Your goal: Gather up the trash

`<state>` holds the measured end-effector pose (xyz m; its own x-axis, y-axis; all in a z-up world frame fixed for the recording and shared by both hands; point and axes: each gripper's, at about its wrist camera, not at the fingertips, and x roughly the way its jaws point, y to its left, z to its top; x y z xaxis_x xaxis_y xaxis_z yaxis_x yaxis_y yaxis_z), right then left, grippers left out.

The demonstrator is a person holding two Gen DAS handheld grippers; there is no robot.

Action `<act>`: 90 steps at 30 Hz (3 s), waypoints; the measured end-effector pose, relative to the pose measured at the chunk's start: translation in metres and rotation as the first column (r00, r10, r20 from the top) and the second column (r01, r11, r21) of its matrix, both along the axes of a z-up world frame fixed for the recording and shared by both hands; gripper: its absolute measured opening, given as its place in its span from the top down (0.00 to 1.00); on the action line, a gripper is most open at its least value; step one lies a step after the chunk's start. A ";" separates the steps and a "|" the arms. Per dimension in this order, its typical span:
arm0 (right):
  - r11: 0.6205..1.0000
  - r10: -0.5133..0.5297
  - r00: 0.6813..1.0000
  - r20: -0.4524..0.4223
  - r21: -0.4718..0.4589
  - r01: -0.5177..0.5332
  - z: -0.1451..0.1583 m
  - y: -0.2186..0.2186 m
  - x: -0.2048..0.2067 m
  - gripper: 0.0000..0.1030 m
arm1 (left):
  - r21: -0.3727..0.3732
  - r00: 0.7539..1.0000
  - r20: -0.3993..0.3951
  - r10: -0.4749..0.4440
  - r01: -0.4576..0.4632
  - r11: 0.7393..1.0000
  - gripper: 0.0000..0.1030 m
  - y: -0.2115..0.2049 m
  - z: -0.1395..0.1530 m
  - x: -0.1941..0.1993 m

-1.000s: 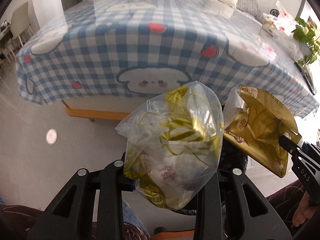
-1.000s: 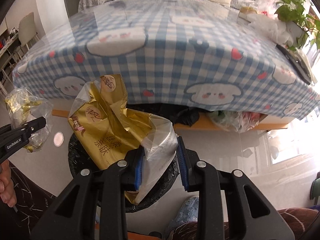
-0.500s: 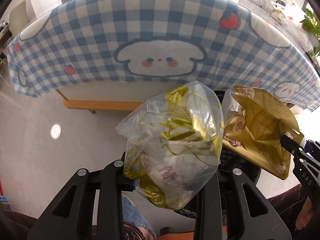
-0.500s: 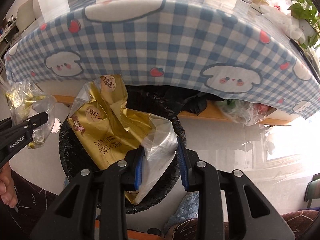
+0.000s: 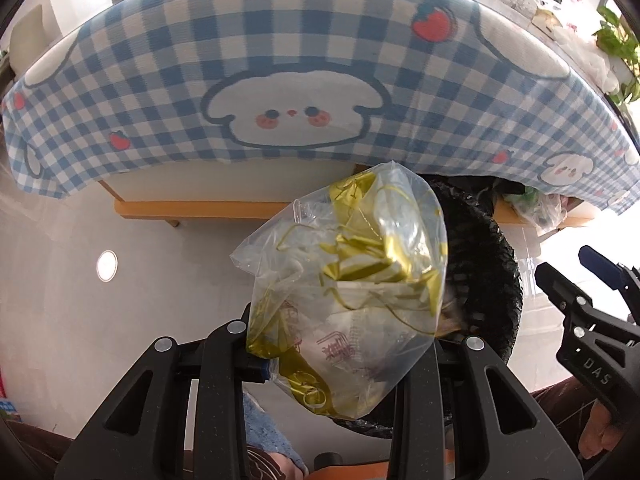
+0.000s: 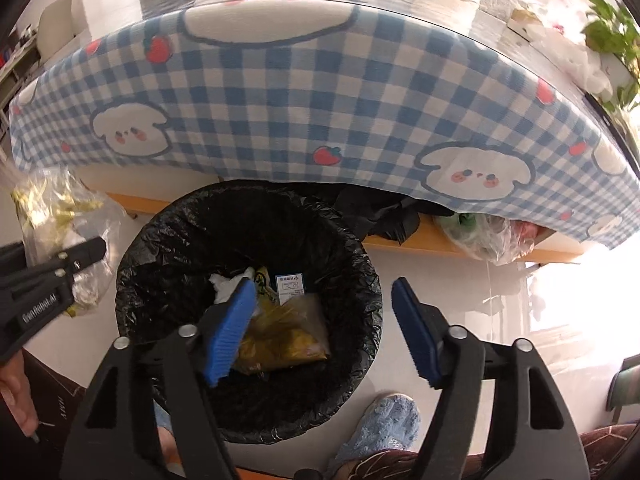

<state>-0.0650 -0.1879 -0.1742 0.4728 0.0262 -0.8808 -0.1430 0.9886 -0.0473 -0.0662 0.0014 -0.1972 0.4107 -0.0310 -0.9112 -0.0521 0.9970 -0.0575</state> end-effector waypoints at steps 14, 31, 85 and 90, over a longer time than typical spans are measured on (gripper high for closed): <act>0.993 -0.104 0.991 -0.082 0.043 0.107 -0.004 -0.047 0.000 0.09 | 0.001 0.998 -0.021 -0.056 0.056 0.998 0.69 -0.045 -0.008 0.011; 0.979 -0.198 0.980 -0.031 0.050 0.199 0.023 -0.092 -0.004 0.09 | 0.008 0.991 -0.022 -0.133 0.134 0.991 0.45 -0.087 -0.008 0.015; 0.989 -0.104 0.970 0.221 0.129 0.077 0.153 -0.048 -0.053 0.07 | 0.056 0.961 0.276 0.005 -0.021 0.998 0.06 -0.022 0.162 -0.054; 0.989 -0.103 0.970 0.220 0.129 0.076 0.153 -0.048 -0.053 0.07 | 0.058 0.961 0.275 0.004 -0.021 0.998 0.06 -0.021 0.161 -0.054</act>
